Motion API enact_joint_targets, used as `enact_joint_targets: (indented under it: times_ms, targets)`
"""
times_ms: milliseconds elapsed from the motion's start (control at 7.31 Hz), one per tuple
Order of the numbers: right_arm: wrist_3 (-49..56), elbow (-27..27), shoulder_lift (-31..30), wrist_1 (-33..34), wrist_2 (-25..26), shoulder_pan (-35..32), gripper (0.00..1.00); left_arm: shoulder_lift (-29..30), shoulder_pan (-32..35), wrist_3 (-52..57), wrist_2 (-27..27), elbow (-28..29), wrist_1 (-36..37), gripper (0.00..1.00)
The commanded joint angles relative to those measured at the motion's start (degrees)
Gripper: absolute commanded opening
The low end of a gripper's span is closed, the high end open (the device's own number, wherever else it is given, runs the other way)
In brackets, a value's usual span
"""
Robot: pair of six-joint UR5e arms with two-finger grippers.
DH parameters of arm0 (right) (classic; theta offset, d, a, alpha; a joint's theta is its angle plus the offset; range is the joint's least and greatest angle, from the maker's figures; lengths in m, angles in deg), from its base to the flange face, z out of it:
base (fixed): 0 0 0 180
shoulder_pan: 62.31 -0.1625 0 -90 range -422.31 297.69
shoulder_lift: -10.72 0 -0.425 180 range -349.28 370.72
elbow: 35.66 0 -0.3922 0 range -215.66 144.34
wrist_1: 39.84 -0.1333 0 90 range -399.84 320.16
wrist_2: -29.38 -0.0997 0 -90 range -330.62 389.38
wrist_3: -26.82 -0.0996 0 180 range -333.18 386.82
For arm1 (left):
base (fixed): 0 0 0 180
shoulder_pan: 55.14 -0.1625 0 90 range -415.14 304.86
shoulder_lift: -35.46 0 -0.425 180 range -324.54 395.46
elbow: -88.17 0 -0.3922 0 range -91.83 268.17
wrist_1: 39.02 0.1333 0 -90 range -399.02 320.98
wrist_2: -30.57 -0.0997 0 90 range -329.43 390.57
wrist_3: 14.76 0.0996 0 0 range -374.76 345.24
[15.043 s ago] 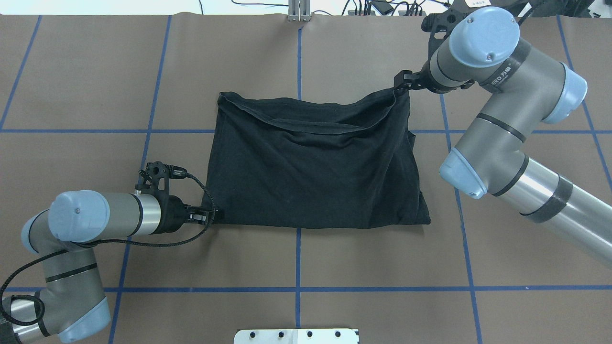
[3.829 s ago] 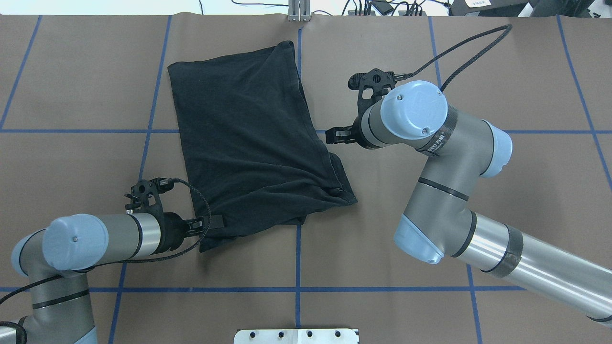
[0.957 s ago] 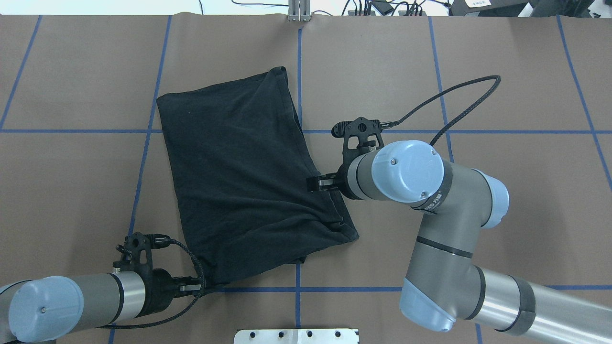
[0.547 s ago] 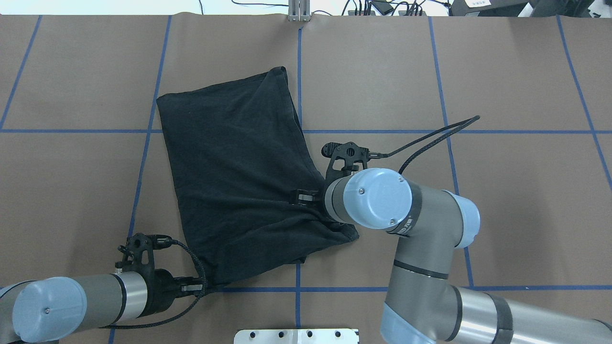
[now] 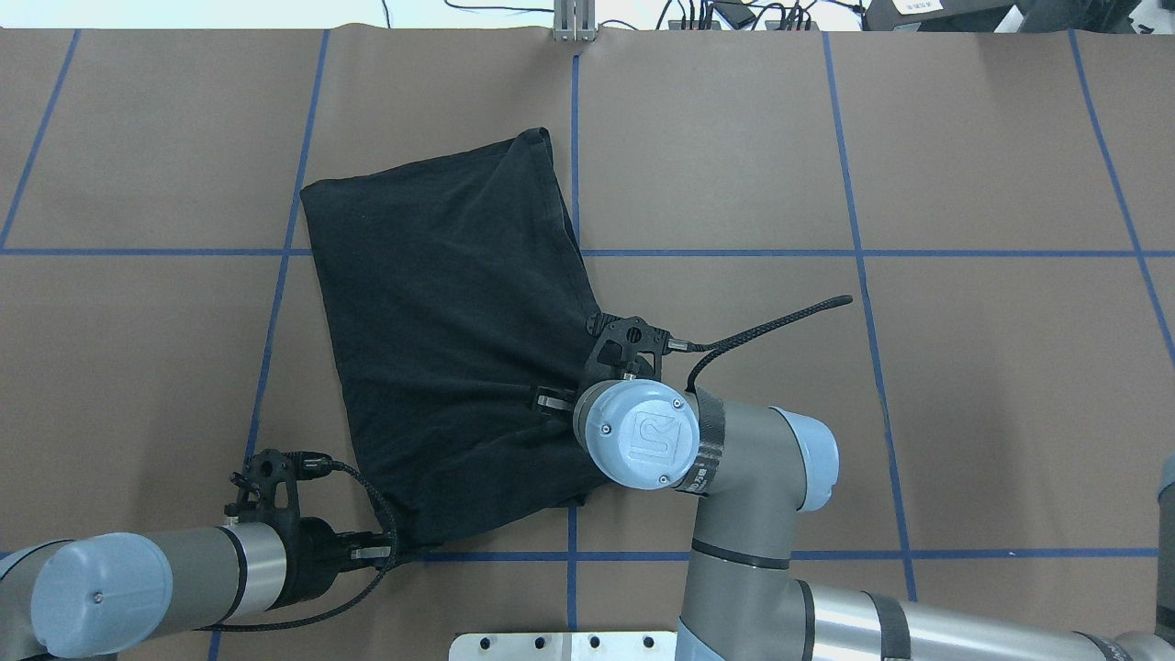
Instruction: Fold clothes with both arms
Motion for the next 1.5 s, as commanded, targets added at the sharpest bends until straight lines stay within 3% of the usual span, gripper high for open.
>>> enact_joint_targets:
  times_ms: [0, 137, 274, 547, 957, 1094, 1231, 1368]
  targets:
    - [-0.4, -0.2, -1.1, 2.9, 1.1, 1.0, 0.94, 0.3, 0.1, 0.0, -0.1, 0.7, 0.0, 0.0]
    - [-0.4, -0.1, -1.0, 2.9, 1.4, 1.5, 0.94, 0.3, 0.1, 0.0, -0.1, 0.8, -0.1, 0.0]
    - [-0.8, -0.1, -0.9, 2.8, 1.5, 1.7, 0.87, 0.4, 0.1, 0.0, -0.1, 0.8, 0.0, 0.0]
    - [-3.7, 0.4, -0.6, 2.8, 2.3, 2.5, 0.53, 0.3, 0.1, 0.0, -0.1, 0.8, 0.0, 0.0]
    - [-3.7, 0.3, -0.9, 2.9, 3.7, 3.7, 0.55, 0.4, 0.1, 0.0, -0.1, 0.8, -0.1, 0.0]
    - [-3.9, 0.4, -0.7, 3.0, 4.3, 3.7, 0.39, 0.4, 0.1, 0.0, -0.1, 0.8, -0.1, 0.0]
    - [-4.7, 0.4, -0.5, 3.0, 4.5, 3.7, 0.0, 0.4, 0.1, 0.0, -0.1, 0.8, -0.1, 0.0]
    - [-5.8, 0.4, -0.3, 3.0, 4.8, 3.7, 0.0, 0.4, 0.1, 0.0, -0.1, 0.8, -0.1, 0.0]
